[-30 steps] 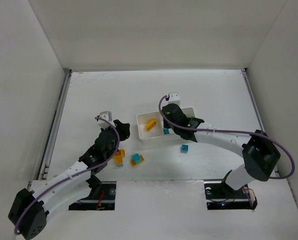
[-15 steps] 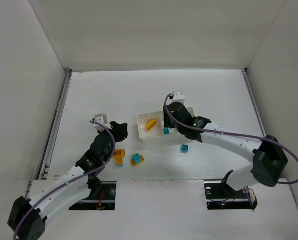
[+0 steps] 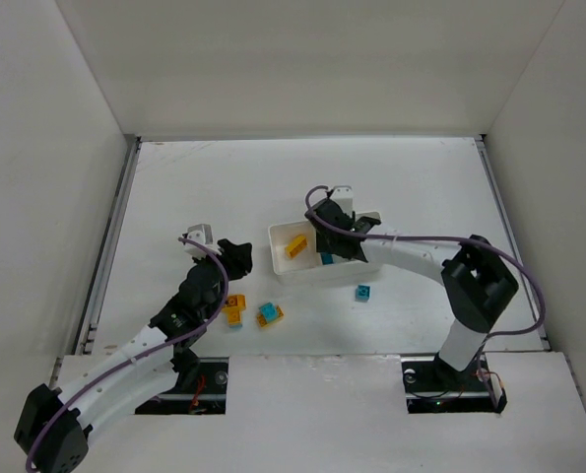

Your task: Sort the legos into containers by color

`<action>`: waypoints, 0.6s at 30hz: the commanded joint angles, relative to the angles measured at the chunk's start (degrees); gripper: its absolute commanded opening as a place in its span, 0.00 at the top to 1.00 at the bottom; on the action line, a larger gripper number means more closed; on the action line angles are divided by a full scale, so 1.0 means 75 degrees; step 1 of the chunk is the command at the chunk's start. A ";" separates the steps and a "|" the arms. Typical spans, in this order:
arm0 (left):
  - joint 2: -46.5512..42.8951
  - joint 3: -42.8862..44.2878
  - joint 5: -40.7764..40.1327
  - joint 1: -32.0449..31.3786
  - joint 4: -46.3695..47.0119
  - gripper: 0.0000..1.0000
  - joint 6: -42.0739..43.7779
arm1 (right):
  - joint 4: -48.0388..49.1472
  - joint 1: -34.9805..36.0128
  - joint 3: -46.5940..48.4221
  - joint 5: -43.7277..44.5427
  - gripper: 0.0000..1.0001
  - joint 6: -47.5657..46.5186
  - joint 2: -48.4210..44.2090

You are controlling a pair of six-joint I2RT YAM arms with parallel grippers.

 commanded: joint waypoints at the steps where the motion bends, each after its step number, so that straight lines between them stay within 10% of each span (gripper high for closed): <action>1: -0.0054 -0.0020 -0.0011 -0.0061 0.0475 0.59 0.0035 | -0.0410 0.0013 0.0517 0.0846 0.46 0.0867 0.0266; 18: -0.0183 -0.0078 0.0153 -0.0272 0.0639 0.59 -0.0036 | -0.0598 0.0364 0.1056 0.3097 0.41 0.3915 0.1766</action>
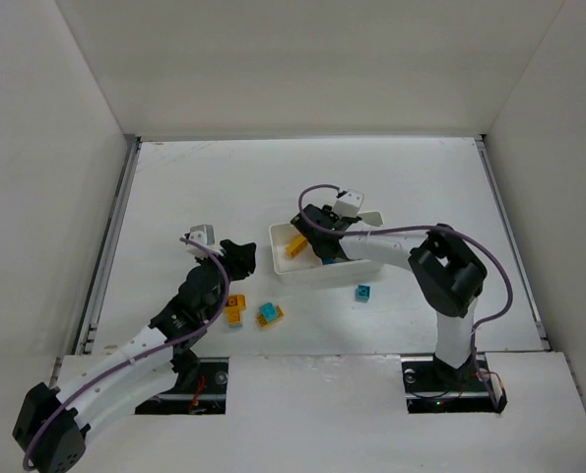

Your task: Sort the legos into containers by color

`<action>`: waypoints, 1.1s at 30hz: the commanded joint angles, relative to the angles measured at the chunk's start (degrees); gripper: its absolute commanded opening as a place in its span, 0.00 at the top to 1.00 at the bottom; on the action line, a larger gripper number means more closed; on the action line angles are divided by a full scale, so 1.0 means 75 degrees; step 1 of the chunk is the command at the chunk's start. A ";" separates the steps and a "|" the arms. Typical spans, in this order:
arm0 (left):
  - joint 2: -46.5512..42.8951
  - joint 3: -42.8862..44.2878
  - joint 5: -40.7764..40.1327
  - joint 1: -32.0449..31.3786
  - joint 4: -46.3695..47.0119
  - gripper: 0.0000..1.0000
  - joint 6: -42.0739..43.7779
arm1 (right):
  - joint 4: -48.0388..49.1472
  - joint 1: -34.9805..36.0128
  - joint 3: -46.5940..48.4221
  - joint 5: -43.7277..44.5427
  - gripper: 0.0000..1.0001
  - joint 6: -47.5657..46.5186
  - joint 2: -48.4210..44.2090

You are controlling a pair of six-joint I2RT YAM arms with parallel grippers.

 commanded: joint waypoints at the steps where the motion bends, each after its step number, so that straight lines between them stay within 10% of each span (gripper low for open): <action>1: -0.0140 -0.0078 0.0059 -0.0074 0.0435 0.59 -0.0027 | -0.0088 0.0184 0.0287 0.0646 0.41 0.0704 0.0412; 16: 0.0060 -0.0114 0.0142 -0.0203 0.0681 0.59 0.0043 | 0.0299 0.0242 0.0182 0.0636 0.84 0.0764 0.0671; 33: -0.0011 -0.0114 0.0071 -0.0051 0.0587 0.59 0.0090 | 0.1435 0.0536 -0.1259 -0.0067 0.85 -0.0619 -0.2317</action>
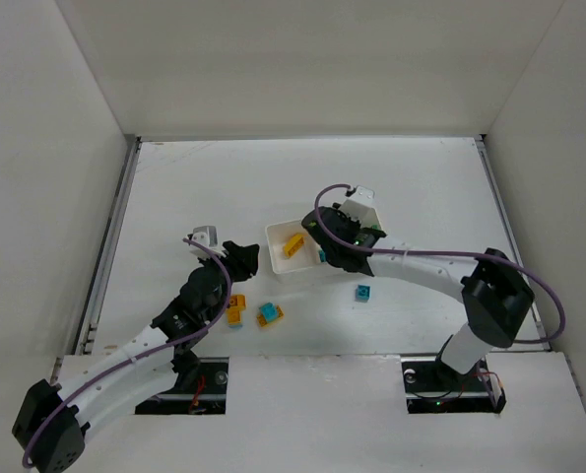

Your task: Sort the legos into containers by color

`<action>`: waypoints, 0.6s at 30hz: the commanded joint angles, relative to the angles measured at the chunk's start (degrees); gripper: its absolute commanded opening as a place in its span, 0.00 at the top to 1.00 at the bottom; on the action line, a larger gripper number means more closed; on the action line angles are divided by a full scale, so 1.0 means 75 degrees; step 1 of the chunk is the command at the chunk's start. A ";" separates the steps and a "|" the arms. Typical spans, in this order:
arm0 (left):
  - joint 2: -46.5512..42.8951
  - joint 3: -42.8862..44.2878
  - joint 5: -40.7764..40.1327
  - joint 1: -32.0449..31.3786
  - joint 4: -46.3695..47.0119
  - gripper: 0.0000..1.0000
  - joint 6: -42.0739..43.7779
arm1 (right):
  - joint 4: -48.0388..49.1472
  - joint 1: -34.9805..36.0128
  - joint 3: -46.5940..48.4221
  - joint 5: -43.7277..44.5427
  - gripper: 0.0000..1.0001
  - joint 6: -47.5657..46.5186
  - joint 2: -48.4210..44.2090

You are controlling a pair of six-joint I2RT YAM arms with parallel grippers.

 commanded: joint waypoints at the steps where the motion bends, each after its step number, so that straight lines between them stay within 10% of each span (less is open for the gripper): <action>1: -0.0089 -0.0015 -0.0045 0.0074 0.0337 0.59 0.0085 | 0.0416 -0.0015 -0.0382 -0.0193 0.85 -0.0264 -0.0473; 18: 0.0333 0.0173 -0.0653 -0.0124 0.0080 0.60 0.0295 | 0.1810 -0.1621 -0.2399 -0.1493 0.83 -0.1611 -0.2407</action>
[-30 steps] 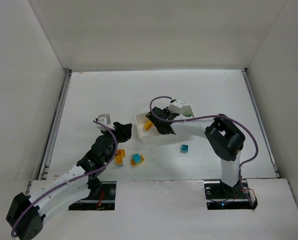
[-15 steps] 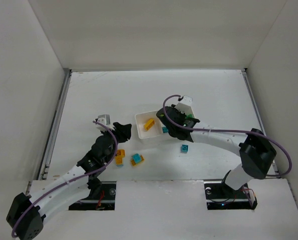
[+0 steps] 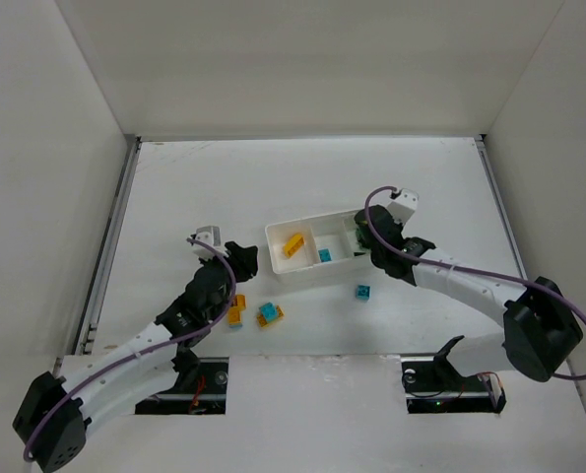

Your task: Sort the legos into containers by color

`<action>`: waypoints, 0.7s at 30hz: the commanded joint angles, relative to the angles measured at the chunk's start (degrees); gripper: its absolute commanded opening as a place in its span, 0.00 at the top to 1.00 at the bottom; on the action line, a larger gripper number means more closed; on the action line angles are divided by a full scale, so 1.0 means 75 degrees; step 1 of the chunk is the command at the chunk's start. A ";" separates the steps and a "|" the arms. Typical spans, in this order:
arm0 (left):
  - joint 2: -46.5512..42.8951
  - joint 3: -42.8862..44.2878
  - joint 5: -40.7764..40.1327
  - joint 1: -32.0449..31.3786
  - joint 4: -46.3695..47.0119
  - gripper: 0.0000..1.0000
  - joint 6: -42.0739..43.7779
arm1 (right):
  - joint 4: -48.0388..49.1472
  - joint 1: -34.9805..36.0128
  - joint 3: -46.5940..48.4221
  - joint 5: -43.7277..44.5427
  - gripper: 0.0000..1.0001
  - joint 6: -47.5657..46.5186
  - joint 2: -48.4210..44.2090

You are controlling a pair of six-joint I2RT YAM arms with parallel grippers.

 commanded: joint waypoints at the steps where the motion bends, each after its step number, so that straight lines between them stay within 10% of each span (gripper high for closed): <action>1: -0.0096 0.0243 -0.0505 -0.0168 -0.0046 0.60 0.0199 | 0.0744 -0.0012 -0.0021 -0.0508 0.82 -0.0461 -0.0123; 9: -0.0576 0.0828 -0.1665 -0.0730 -0.1977 0.60 0.0211 | 0.0767 0.0011 -0.0020 -0.0333 0.40 -0.0894 -0.0356; 21: -0.0203 0.2680 -0.2547 -0.1657 -0.7157 0.54 -0.1720 | -0.0765 0.2108 -0.1179 -0.0520 0.56 -0.0745 -0.1974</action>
